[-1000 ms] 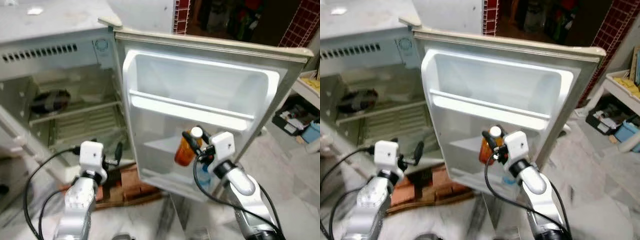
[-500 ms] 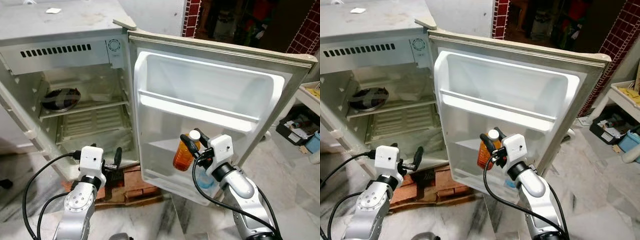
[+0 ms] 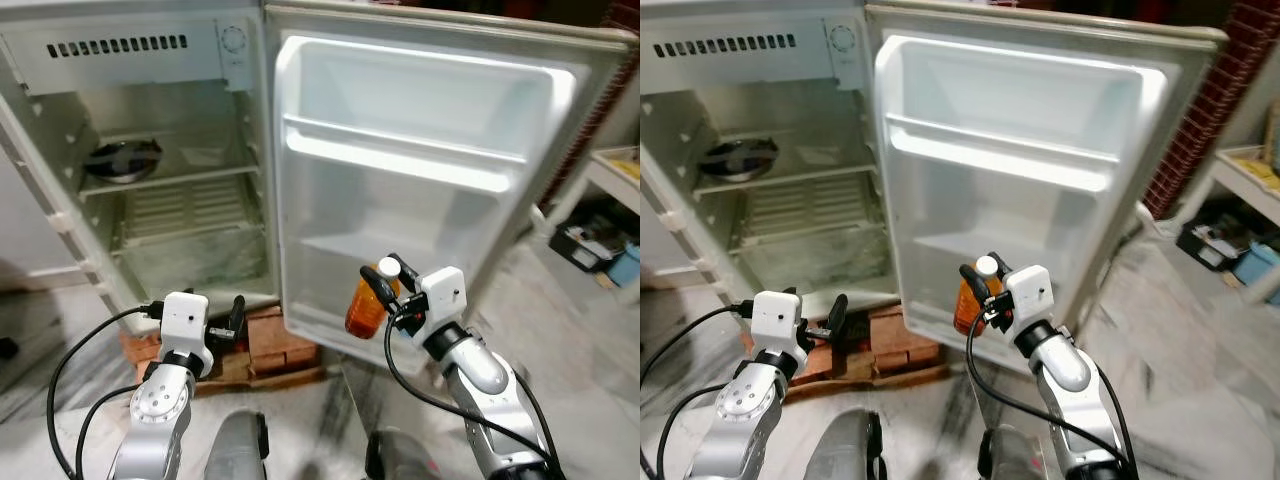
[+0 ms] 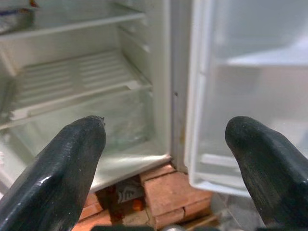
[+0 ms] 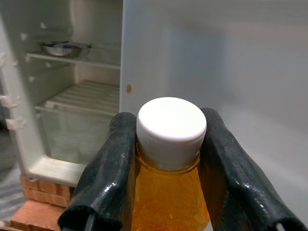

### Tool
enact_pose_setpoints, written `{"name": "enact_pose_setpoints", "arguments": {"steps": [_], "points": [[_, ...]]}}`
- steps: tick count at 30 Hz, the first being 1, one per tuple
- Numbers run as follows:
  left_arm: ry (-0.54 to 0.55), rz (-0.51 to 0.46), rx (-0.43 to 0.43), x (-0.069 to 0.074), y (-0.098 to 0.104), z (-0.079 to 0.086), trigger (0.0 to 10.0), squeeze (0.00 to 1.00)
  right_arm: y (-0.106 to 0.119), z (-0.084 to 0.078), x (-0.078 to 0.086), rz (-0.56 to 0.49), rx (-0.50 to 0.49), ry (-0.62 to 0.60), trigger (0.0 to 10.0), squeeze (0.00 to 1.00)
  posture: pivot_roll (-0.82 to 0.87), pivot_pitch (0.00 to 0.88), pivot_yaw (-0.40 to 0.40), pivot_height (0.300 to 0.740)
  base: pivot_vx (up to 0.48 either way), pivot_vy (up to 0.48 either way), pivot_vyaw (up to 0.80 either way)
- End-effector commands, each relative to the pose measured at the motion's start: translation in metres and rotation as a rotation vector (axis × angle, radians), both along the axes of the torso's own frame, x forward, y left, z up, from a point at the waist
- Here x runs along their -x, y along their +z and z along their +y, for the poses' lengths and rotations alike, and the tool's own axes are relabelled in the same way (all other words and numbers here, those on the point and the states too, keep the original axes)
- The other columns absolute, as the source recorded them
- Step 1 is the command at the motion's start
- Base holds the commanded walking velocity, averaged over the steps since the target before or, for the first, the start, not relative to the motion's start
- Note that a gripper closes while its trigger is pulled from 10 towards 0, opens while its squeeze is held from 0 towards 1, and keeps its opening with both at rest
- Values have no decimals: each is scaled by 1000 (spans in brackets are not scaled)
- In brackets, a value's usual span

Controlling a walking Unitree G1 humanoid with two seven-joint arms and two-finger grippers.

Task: Restocking fridge

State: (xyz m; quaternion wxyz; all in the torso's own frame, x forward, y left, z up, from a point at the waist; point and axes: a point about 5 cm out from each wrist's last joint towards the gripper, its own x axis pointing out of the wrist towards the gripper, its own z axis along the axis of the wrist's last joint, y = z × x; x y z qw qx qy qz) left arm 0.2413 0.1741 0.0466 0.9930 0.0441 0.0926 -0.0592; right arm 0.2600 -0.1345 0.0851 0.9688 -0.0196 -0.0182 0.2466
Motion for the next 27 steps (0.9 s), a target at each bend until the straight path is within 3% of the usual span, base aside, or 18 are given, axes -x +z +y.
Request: {"name": "enact_pose_setpoints", "arguments": {"steps": [1, 17, 19, 27], "points": [[0, 3, -1, -2, 0, -2, 10000, 0, 10, -3, -3, -44, -4, -10, 10000, 0, -12, 0, -20, 637, 0, 0, 0], [24, 25, 5, -1, -4, 2, 10000, 0, 14, -1, -6, -72, 11, -16, 10000, 0, -15, 0, -20, 637, 0, 0, 0], [11, 33, 37, 0, -5, 1, 10000, 0, 13, -2, -7, -73, 24, -28, 10000, 0, -15, 0, -20, 637, 0, 0, 0], [11, 30, 31, 0, -5, 0, 10000, 0, 15, -6, -9, -83, 28, -49, 10000, 0, -15, 0, -21, 637, 293, 0, 0]]}}
